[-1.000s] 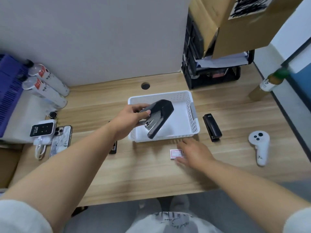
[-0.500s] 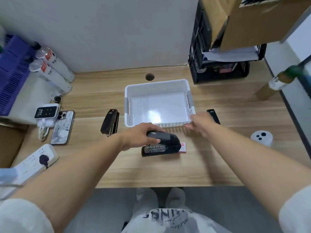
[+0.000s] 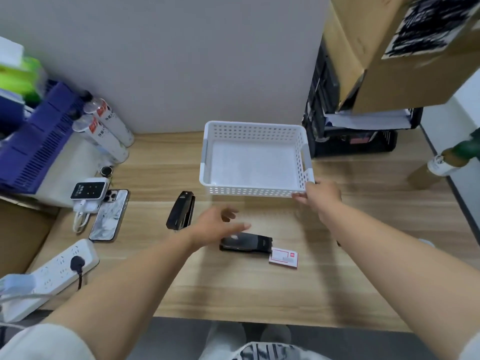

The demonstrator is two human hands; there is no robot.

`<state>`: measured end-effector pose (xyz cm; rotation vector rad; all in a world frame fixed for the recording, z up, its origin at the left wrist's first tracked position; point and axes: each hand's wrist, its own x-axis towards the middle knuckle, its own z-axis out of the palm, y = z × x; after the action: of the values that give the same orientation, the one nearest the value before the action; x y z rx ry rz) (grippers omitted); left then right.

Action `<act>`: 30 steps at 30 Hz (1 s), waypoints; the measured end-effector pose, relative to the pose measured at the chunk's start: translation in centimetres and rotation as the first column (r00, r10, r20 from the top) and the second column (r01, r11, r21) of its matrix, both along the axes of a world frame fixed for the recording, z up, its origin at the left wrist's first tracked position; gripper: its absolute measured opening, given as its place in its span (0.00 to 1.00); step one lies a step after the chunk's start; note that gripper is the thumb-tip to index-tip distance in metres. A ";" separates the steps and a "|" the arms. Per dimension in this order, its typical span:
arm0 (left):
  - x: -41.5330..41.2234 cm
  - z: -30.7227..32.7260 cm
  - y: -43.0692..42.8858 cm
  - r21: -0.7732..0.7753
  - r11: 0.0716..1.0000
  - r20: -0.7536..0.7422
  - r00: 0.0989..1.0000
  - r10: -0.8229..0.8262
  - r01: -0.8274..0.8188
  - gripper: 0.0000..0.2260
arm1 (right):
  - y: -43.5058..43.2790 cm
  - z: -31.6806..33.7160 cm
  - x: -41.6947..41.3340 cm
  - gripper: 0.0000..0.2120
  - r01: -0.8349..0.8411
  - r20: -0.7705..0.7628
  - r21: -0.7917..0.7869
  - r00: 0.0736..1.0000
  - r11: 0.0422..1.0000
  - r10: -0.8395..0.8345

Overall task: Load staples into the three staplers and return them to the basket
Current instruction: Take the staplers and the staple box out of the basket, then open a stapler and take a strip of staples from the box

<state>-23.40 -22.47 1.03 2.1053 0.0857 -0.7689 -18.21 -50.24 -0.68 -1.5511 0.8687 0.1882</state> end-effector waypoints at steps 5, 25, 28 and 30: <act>6.6 3.5 2.6 -0.378 0.627 -0.314 0.732 0.605 -0.681 0.39 | 1.5 0.9 2.4 0.12 -0.037 0.007 -0.059 0.999 0.998 0.038; 16.5 -0.9 5.1 -0.297 0.631 -0.516 0.676 0.525 -0.717 0.14 | 4.8 1.2 -0.5 0.10 -0.232 -0.188 0.012 0.955 0.973 0.230; 14.9 -0.7 5.0 -0.219 0.778 -0.517 0.746 0.419 -0.589 0.14 | 5.3 1.6 -1.6 0.08 -0.440 -0.222 -0.054 0.881 0.896 0.419; 13.5 -0.8 4.5 -0.180 0.905 -0.453 0.849 0.272 -0.385 0.16 | 6.2 1.8 -2.2 0.09 -0.619 -0.191 -0.080 0.779 0.781 0.597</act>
<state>-9.90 -17.93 0.22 1.5838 0.5403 -0.9487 -20.42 -44.03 1.07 -1.9350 0.4668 0.7446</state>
